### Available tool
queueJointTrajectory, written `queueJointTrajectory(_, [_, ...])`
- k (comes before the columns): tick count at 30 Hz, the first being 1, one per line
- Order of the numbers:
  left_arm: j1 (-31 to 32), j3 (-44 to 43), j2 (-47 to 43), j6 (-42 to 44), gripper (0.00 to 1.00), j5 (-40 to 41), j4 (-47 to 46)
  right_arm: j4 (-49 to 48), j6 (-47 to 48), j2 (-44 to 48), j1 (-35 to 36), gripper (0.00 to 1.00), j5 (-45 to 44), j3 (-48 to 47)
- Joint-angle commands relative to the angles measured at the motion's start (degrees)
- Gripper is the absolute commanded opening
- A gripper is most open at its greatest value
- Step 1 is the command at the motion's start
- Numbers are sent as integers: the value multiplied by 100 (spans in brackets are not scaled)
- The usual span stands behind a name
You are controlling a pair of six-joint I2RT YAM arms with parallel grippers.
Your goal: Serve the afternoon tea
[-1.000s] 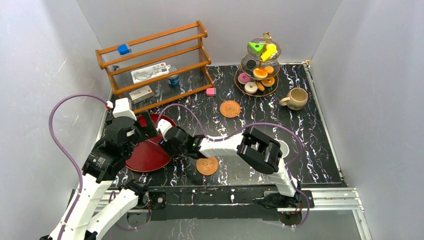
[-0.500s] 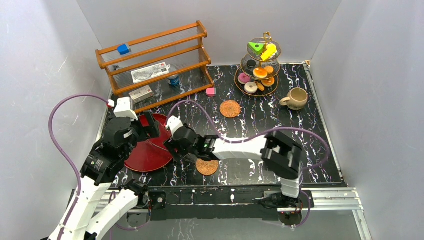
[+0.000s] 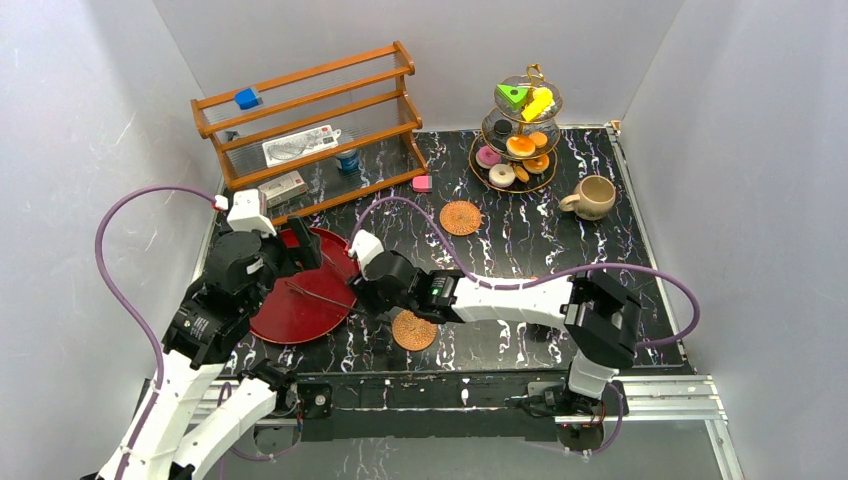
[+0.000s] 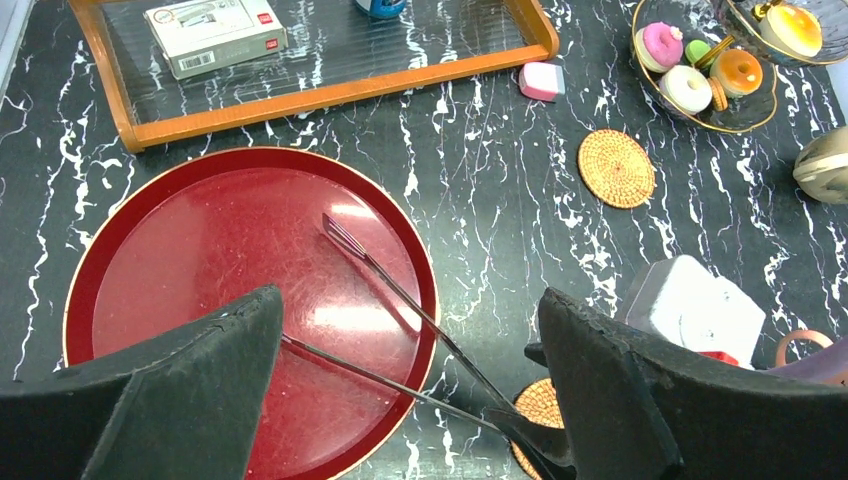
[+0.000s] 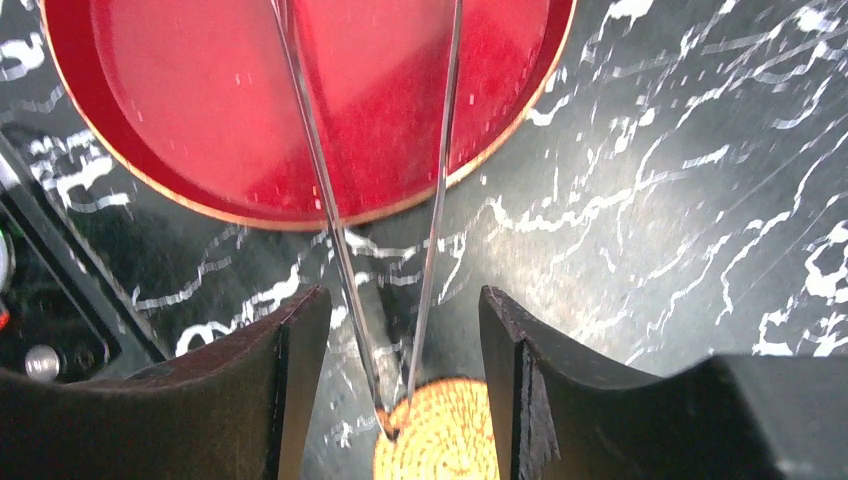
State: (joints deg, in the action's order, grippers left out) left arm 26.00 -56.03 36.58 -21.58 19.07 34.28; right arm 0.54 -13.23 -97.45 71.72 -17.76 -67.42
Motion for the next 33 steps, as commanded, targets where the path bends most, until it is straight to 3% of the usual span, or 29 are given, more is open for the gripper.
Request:
queueJointTrajectory(1, [19,69,37,-167,95,158,-132,286,55,460,-49,66,493,413])
queueJointTrajectory(8, [19,343,56,-271,95,225,-338,325,533,787,-52,71,1283,981])
queueJointTrajectory(16, [19,490,86,-295,95,345,-519,236,630,80,-45,69,1733,550])
queueJointTrajectory(28, [19,681,171,-144,95,569,-852,-579,289,-361,-45,54,2299,157])
queueJointTrajectory(33, [19,758,275,-98,95,607,-965,-623,149,-596,-47,49,2079,-41])
